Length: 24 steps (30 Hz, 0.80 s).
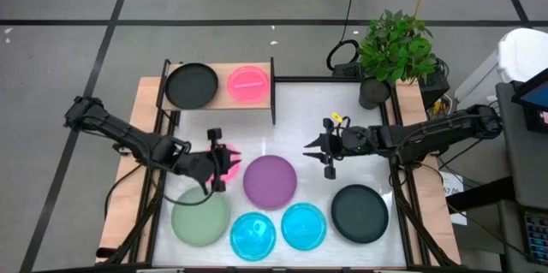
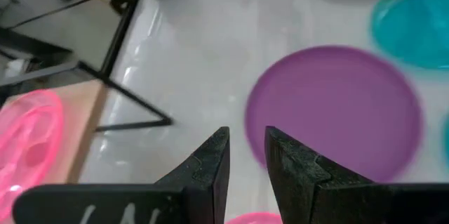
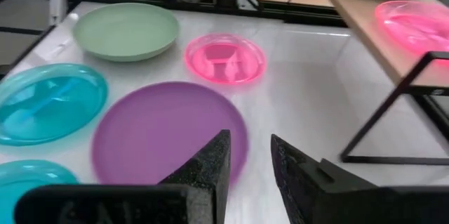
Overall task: Place and stack plates onto a shelf
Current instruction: Stack the purple plate on top of the black plate on the shelf
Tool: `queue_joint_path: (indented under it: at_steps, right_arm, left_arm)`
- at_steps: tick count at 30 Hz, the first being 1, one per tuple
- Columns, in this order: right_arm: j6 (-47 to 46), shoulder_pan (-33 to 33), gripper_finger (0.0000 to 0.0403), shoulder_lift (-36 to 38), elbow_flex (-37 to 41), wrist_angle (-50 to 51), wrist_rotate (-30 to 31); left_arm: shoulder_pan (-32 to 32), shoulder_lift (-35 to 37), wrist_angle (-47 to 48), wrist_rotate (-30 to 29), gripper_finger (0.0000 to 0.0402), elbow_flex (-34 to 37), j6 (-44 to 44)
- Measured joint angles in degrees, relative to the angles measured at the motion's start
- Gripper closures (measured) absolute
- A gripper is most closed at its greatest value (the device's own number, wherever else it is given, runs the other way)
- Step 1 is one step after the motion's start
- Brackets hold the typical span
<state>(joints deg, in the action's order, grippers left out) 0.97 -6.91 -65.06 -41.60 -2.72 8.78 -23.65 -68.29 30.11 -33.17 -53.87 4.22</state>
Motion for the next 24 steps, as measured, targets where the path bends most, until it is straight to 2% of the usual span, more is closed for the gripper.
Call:
queue_joint_path:
  at_steps: [13, 24]
  right_arm:
    - [-5.05, -6.91, 0.0314, -4.64, 0.00, -1.63, -0.03]
    - [-7.37, -10.43, 0.0314, -8.05, 0.00, -4.69, -0.04]
  left_arm:
    - [-6.59, -1.52, -0.28, 3.30, 0.0305, 0.00, 8.20]
    - [-10.09, -12.38, -7.52, 9.94, 0.0292, 0.04, 7.85]
